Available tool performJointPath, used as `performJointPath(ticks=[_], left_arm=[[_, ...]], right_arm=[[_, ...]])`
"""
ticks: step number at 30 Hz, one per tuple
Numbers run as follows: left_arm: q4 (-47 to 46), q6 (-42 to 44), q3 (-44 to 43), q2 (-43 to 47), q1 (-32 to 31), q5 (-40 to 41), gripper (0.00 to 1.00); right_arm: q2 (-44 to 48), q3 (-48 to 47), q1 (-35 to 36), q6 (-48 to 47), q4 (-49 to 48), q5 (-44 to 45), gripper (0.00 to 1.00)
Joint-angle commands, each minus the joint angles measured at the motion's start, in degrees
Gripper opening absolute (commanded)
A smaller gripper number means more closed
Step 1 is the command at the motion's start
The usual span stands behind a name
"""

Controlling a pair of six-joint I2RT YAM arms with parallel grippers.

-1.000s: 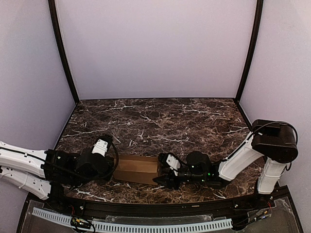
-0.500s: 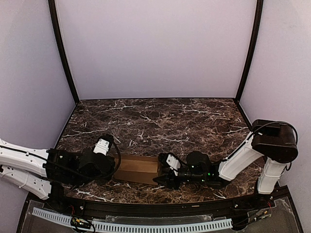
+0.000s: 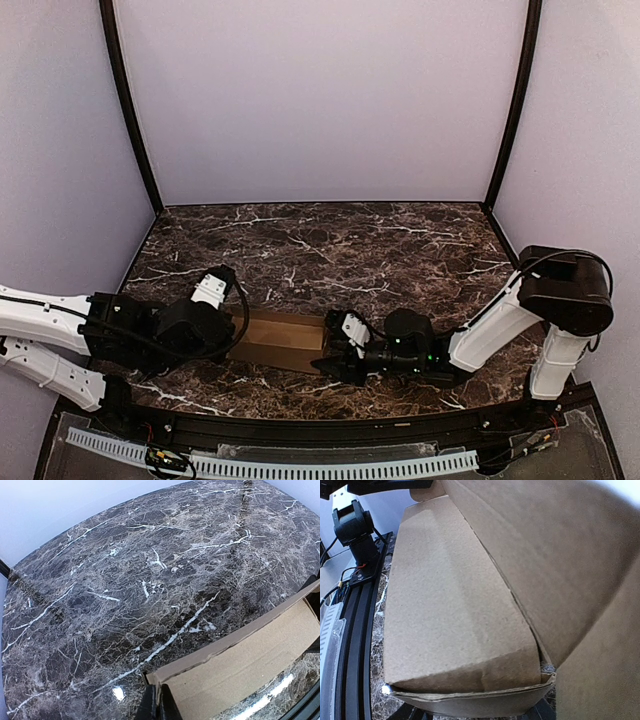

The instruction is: Fold the paper box

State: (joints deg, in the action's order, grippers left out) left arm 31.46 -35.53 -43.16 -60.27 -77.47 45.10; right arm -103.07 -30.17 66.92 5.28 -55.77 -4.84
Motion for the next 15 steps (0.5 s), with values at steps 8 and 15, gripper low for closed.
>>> performJointPath(ticks=[8, 15], left_arm=[[5.1, 2.5, -4.1, -1.5, -0.6, -1.1, 0.01], [4.4, 1.2, -3.3, -2.1, -0.6, -1.6, 0.01]], right_arm=[[-2.5, -0.8, -0.6, -0.3, 4.3, 12.1, 0.0], [-2.2, -0.6, -0.6, -0.1, 3.6, 12.1, 0.0]])
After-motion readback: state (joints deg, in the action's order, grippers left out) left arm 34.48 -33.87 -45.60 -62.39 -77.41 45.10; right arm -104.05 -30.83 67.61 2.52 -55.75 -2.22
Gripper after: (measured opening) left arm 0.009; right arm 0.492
